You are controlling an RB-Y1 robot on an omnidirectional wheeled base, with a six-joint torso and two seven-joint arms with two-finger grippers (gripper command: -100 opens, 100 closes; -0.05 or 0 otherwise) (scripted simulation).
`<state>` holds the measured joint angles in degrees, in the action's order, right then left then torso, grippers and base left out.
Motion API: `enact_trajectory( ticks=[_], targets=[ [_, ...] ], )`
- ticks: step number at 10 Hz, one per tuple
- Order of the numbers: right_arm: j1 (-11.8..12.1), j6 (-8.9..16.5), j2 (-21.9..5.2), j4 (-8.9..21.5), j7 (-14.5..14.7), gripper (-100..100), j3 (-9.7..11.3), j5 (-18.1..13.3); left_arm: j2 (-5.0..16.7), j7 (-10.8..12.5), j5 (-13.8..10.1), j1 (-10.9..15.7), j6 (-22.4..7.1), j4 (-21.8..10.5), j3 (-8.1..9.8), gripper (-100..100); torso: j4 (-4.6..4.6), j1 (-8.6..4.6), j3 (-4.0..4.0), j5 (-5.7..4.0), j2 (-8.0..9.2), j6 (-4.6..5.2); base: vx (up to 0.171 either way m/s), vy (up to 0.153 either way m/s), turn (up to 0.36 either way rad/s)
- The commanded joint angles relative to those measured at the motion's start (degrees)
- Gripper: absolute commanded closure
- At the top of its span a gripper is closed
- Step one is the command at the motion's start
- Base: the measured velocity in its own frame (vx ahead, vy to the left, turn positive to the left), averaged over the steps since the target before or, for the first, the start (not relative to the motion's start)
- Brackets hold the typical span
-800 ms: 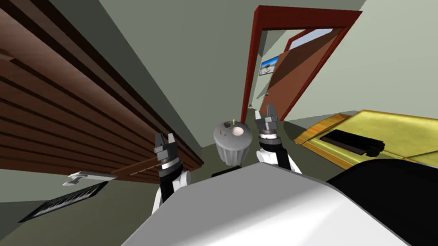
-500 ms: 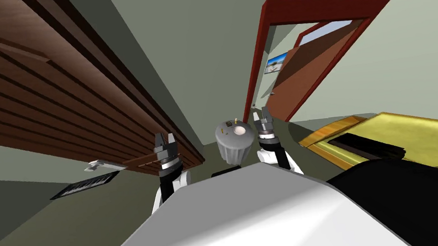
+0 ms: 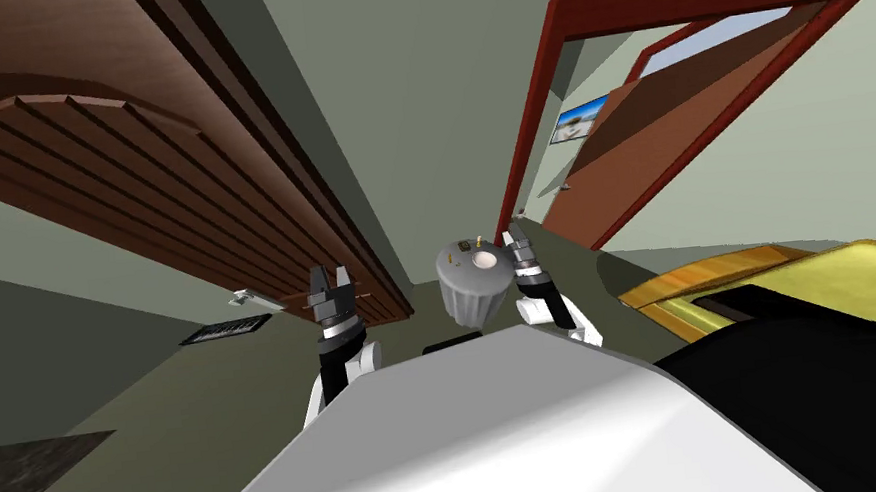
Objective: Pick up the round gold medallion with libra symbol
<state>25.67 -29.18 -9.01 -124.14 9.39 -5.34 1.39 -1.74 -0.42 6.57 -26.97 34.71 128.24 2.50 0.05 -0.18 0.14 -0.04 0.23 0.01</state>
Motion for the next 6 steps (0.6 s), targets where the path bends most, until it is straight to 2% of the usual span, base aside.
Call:
enact_trajectory(
  ticks=[1,2,3,4,5,6],
  targets=[
    [-0.84,0.37,-1.15,2.86,1.27,-100,-0.55,-0.36,0.00,0.00,0.00,0.00,0.00,0.00,0.00,0,0.00,0.00,0.00,0.00,0.00,0.00,-0.060,-0.022,0.207],
    [-1.63,1.15,-2.14,5.24,2.42,-100,-1.05,-0.66,0.00,0.00,0.00,0.00,0.00,0.00,0.00,0,-0.01,0.01,-0.02,0.00,-0.02,-0.02,-0.072,-0.028,0.332],
    [-1.63,1.15,-2.14,5.76,2.42,-100,-1.05,-0.66,0.00,0.00,0.00,0.01,0.00,0.00,0.00,0,0.00,0.00,0.00,0.00,0.00,-0.04,-0.051,-0.025,0.113],
    [-2.50,2.01,-3.13,7.99,3.59,-100,-1.53,-0.99,0.00,0.00,0.00,-0.01,0.00,0.00,0.00,0,-0.01,0.02,-0.03,0.00,-0.05,0.01,-0.051,-0.015,0.178],
    [-2.50,2.01,-3.13,8.43,3.59,-100,-1.53,-0.99,0.00,0.00,0.00,0.00,0.00,0.00,0.00,0,-0.01,0.04,-0.04,0.01,-0.06,-0.02,-0.039,-0.017,0.121],
    [-3.44,2.94,-4.11,10.15,4.80,-100,-2.00,-1.32,0.00,0.00,0.00,-0.01,0.00,0.00,0.00,0,-0.02,0.04,-0.06,0.01,-0.10,0.01,-0.048,-0.019,0.247]
  ],
)
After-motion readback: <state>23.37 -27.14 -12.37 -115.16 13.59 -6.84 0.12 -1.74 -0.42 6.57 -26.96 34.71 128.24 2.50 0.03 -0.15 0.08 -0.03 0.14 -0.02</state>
